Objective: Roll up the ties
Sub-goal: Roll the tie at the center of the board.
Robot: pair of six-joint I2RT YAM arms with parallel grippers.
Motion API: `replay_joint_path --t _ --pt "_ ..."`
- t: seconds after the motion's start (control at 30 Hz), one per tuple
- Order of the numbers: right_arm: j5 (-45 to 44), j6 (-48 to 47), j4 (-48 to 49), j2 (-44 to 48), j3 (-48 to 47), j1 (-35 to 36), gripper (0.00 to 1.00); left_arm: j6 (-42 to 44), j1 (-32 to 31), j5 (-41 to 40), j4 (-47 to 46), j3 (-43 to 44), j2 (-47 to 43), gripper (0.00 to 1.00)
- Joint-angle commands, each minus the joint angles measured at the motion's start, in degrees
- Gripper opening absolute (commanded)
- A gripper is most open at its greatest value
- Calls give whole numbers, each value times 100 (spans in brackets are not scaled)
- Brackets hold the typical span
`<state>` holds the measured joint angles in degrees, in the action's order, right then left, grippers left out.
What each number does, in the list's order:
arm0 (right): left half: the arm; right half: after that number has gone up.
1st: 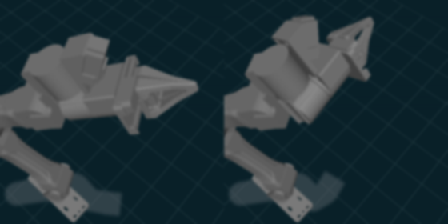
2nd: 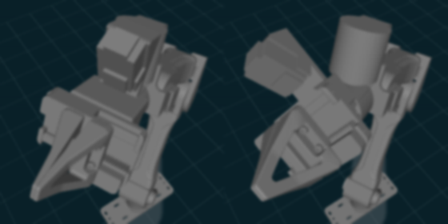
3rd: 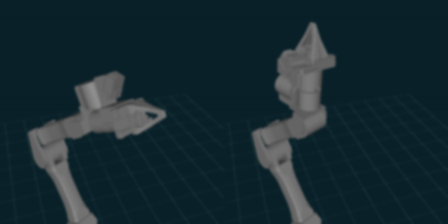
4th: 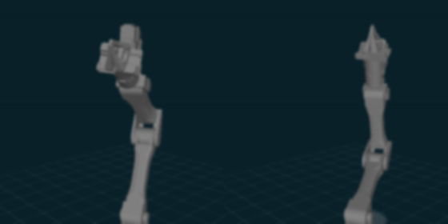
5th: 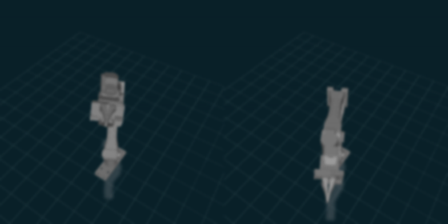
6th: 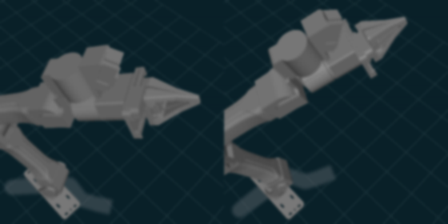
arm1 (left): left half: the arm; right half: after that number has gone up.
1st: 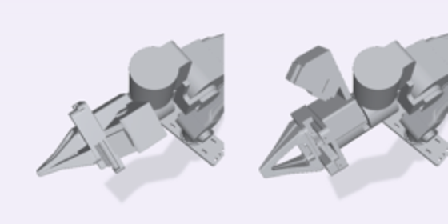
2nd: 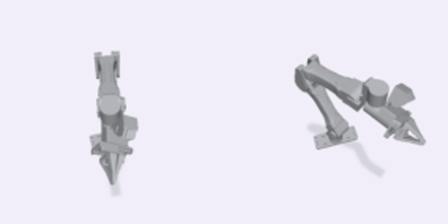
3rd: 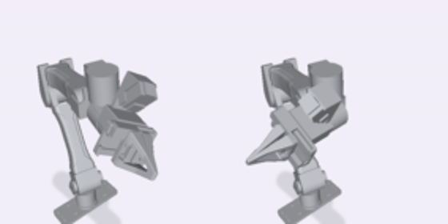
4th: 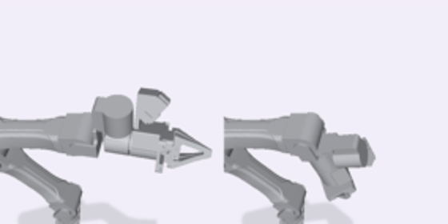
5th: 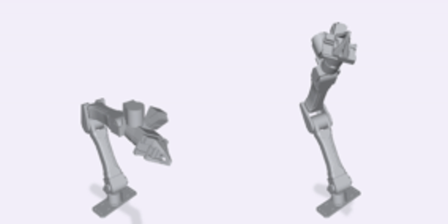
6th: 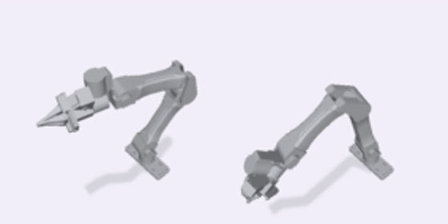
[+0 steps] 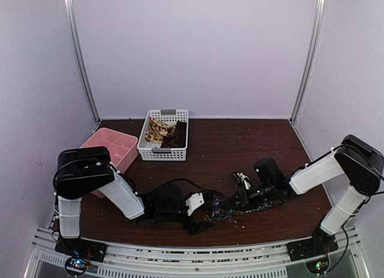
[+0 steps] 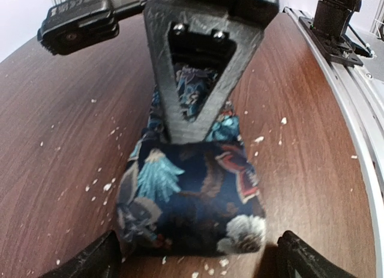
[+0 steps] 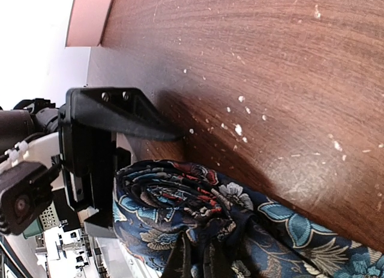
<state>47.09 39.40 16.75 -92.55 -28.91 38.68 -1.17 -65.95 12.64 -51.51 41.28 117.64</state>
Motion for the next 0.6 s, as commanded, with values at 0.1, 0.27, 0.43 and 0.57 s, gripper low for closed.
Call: replay_joint_path --t 0.1,0.27,0.43,0.57 --pt "-538 77 -66 -387 475 -95 0 -367 -294 -562 -809 508 513 92" --pt "-487 278 302 -474 559 -97 0 -469 -288 -675 -743 989 848 93" --pt "-511 335 354 -435 570 -96 0 -291 -290 -349 -591 1186 1130 80" --pt "-484 382 394 -424 577 -93 0 -311 -287 -504 -748 956 1099 50"
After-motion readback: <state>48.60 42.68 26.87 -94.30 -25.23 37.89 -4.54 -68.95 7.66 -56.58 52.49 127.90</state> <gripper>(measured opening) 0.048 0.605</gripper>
